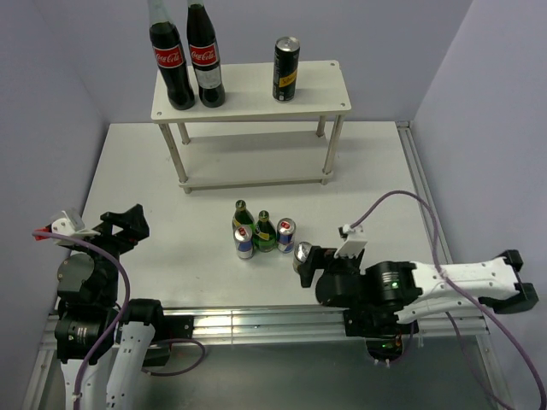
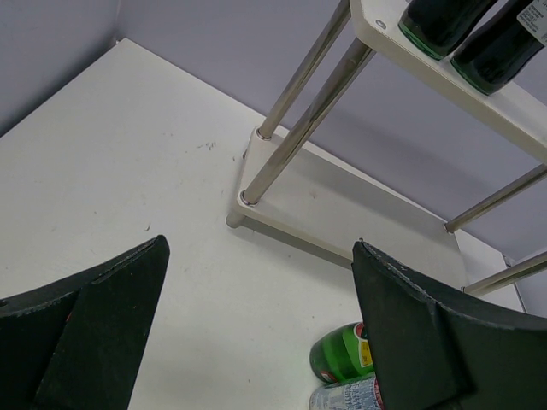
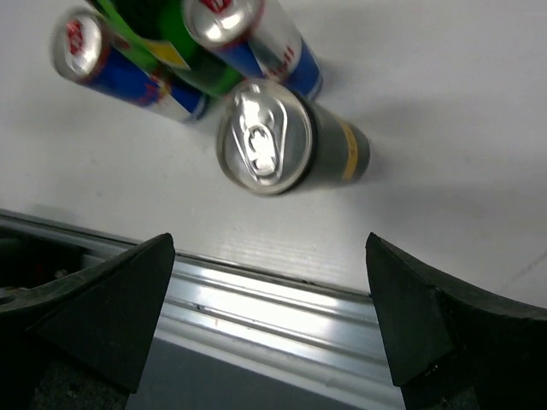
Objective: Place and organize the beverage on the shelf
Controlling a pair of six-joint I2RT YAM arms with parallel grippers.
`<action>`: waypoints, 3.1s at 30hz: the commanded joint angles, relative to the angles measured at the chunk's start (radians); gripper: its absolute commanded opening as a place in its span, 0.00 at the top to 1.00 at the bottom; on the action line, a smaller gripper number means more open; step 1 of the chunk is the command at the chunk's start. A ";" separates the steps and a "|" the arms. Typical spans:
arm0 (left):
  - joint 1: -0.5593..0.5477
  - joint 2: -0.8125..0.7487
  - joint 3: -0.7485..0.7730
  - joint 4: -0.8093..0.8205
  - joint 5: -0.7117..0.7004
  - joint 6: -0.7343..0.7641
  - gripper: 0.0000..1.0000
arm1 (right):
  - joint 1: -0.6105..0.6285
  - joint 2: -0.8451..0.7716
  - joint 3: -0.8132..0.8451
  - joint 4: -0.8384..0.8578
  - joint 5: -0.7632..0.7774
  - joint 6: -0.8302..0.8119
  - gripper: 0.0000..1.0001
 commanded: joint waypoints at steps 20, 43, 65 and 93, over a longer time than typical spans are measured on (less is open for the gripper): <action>0.005 -0.008 0.002 0.031 0.012 0.024 0.05 | -0.006 0.278 -0.268 0.391 0.165 0.091 0.00; -0.016 -0.011 0.002 0.032 0.009 0.023 0.04 | -0.092 0.701 -0.124 0.246 0.493 0.427 0.00; -0.030 -0.017 0.002 0.029 -0.001 0.021 0.04 | 0.012 0.642 0.181 -0.460 0.559 0.773 1.00; -0.033 -0.022 0.001 0.031 -0.004 0.023 0.04 | -0.735 0.409 0.965 0.563 -0.280 -1.223 1.00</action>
